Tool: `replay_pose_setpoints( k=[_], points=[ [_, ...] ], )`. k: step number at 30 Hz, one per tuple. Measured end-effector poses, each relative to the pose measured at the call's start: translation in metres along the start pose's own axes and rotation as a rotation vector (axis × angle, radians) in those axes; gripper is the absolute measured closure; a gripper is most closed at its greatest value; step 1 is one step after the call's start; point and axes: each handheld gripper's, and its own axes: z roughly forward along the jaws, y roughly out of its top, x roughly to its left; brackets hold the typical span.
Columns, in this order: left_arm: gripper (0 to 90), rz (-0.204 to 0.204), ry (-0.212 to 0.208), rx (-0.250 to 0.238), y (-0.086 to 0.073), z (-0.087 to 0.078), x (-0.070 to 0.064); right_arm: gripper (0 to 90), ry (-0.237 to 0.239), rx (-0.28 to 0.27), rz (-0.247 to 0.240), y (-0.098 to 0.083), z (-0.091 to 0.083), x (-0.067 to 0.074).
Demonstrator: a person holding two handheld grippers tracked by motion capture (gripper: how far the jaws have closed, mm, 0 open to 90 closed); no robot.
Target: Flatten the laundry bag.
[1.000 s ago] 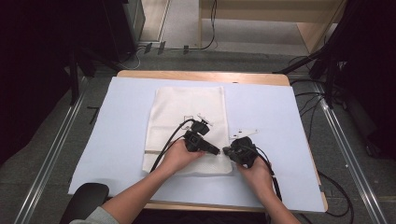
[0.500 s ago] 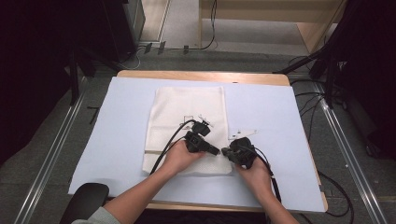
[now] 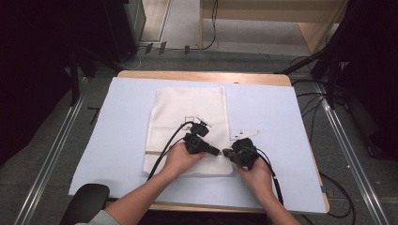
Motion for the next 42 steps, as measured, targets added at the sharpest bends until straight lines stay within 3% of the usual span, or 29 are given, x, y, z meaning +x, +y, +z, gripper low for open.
replay_pose_setpoints(
  k=[3,8,11,15,19,23,25,26,29,36,39,42],
  points=[
    [89.1,0.013,0.01,0.003,0.0,-0.001,-0.001,90.0,-0.006,-0.007,-0.014,-0.001,0.0,0.001],
    [89.3,-0.005,0.006,-0.008,-0.001,-0.001,0.0,90.0,-0.028,-0.013,-0.034,-0.002,0.0,0.004],
    [89.4,0.023,0.034,-0.004,-0.001,-0.002,-0.004,90.0,-0.037,-0.015,-0.033,-0.003,0.0,0.005],
    [88.8,-0.04,0.007,-0.02,-0.001,-0.001,-0.001,90.0,-0.036,-0.021,-0.006,-0.004,0.0,0.004],
    [87.5,-0.024,0.011,-0.024,-0.006,-0.001,-0.003,90.0,-0.041,-0.019,-0.012,-0.004,0.0,0.005],
    [79.7,-0.034,-0.037,-0.025,-0.008,0.001,-0.003,90.0,-0.045,-0.018,-0.02,-0.003,0.0,0.006],
    [85.5,0.003,0.013,-0.029,-0.008,0.002,-0.005,90.0,-0.047,-0.018,-0.018,-0.003,0.0,0.006],
    [87.4,-0.021,-0.006,-0.026,-0.007,0.002,-0.002,90.0,-0.047,-0.018,-0.018,-0.003,0.0,0.006],
    [88.1,-0.025,-0.018,-0.018,-0.007,0.002,0.0,90.0,-0.051,-0.018,-0.015,-0.003,0.0,0.007],
    [89.3,0.035,0.026,0.003,-0.002,-0.001,-0.002,90.0,-0.054,-0.012,-0.014,-0.003,0.0,0.007],
    [89.4,0.012,0.019,0.019,-0.001,-0.007,0.004,90.0,-0.07,-0.013,-0.032,-0.003,0.0,0.009],
    [89.5,0.017,0.028,0.026,-0.001,-0.008,0.004,90.0,-0.066,-0.016,-0.029,-0.003,0.0,0.009]
  ],
)
